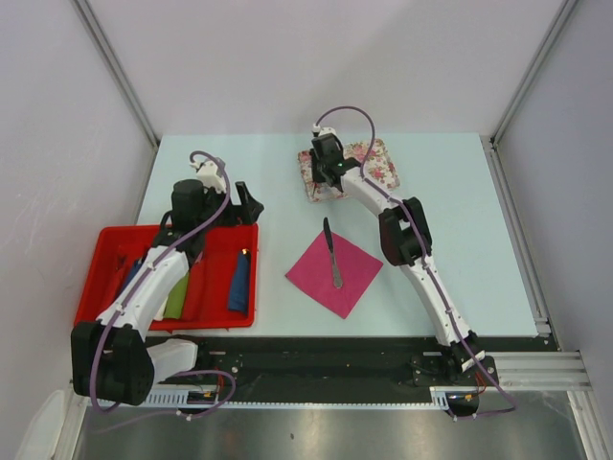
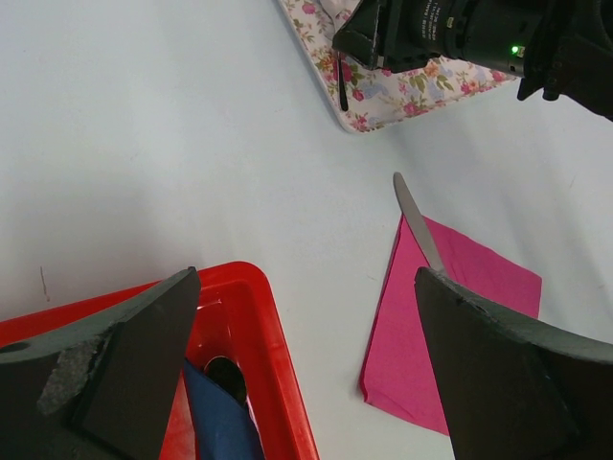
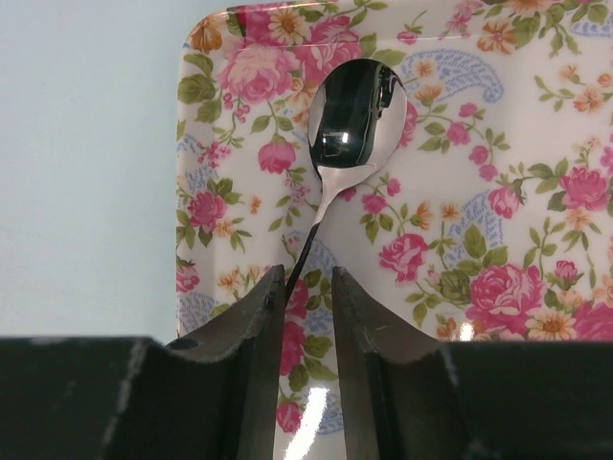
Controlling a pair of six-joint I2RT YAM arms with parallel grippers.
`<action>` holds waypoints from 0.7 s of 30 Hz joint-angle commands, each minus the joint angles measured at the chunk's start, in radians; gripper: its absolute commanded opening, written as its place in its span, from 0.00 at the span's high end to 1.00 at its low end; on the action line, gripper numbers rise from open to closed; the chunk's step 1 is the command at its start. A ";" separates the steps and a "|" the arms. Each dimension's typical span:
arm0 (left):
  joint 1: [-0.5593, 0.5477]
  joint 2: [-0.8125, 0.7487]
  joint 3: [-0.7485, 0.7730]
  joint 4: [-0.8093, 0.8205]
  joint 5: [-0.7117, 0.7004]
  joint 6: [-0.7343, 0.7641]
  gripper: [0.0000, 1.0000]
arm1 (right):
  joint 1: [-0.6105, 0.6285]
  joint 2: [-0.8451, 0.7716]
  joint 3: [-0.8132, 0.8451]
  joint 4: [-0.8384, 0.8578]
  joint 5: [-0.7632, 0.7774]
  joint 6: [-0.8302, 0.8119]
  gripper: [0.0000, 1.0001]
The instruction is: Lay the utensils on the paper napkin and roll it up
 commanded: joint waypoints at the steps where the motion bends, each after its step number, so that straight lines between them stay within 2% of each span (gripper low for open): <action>1: 0.010 0.008 0.044 0.030 0.009 -0.015 0.00 | 0.012 0.032 0.065 -0.082 0.036 -0.045 0.70; 4: 0.011 0.007 0.052 0.029 0.008 -0.015 0.00 | 0.017 0.052 0.095 -0.163 0.049 -0.065 0.70; 8: 0.016 0.005 0.047 0.030 0.008 -0.012 0.00 | 0.009 0.042 0.045 -0.197 0.070 -0.097 0.72; 14: 0.017 0.001 0.043 0.032 0.012 -0.012 0.00 | -0.041 0.041 0.031 -0.214 0.003 -0.091 0.86; 18: 0.019 -0.002 0.042 0.025 0.011 -0.009 0.00 | -0.054 0.041 0.029 -0.211 -0.069 -0.094 1.00; 21: 0.020 -0.004 0.041 0.022 0.009 -0.009 0.00 | -0.063 0.035 0.034 -0.202 -0.102 -0.082 1.00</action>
